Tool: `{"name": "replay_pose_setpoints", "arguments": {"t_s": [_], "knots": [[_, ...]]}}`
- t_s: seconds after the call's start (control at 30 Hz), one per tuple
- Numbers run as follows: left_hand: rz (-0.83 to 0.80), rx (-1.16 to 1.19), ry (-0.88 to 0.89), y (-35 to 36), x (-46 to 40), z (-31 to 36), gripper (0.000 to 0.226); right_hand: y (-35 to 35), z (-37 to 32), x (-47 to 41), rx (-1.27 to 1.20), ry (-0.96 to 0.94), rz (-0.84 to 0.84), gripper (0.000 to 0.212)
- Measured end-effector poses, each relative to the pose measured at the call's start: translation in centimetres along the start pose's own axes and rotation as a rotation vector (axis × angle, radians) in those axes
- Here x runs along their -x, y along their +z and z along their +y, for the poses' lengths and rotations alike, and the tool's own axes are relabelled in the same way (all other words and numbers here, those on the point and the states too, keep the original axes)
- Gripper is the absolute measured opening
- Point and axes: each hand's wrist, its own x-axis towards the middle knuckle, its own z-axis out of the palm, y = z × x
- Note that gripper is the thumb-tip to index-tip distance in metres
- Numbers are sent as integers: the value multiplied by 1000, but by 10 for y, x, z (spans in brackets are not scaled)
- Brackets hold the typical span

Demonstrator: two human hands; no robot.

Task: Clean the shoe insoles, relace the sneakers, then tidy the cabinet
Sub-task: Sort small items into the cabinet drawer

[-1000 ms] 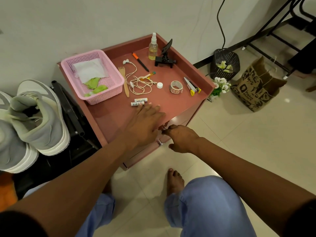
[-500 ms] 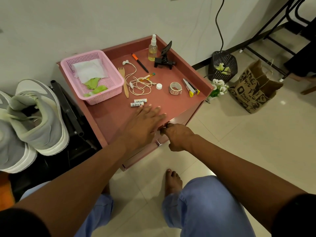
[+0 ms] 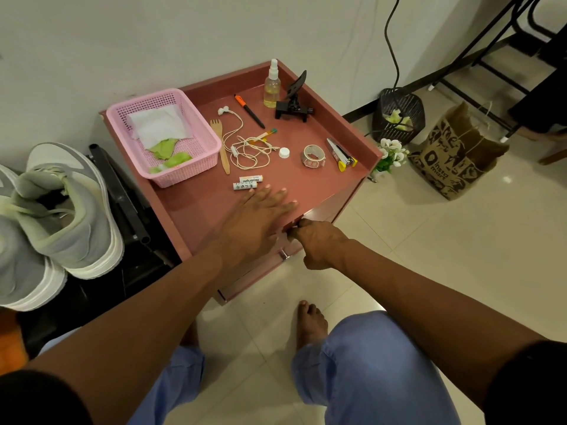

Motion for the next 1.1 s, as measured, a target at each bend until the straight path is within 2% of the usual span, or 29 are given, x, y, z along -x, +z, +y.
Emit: {"name": "replay_pose_setpoints", "arguments": {"t_s": [0.23, 0.43, 0.8, 0.87, 0.93, 0.97, 1.03, 1.1], "knots": [[-20, 43, 10, -7, 1, -1, 82, 3, 2, 2, 9, -22, -10, 72], [-112, 13, -51, -14, 0, 9, 112, 24, 16, 29, -8, -42, -61, 69], [-64, -204, -106, -3, 14, 37, 140, 27, 12, 72, 158, -37, -258, 69], [-53, -209, -119, -3, 18, 42, 142, 25, 12, 84, 138, -19, -143, 57], [-56, -213, -124, -2, 21, 46, 143, 17, 11, 93, 101, -6, 132, 40], [-61, -209, -124, -2, 21, 47, 144, 13, 11, 95, 89, -3, 251, 38], [-84, -186, -124, -4, 21, 47, 143, 10, 12, 92, 54, -23, 375, 47], [-99, -154, -122, -9, 20, 47, 138, 11, 11, 84, 34, -83, 396, 51]]}}
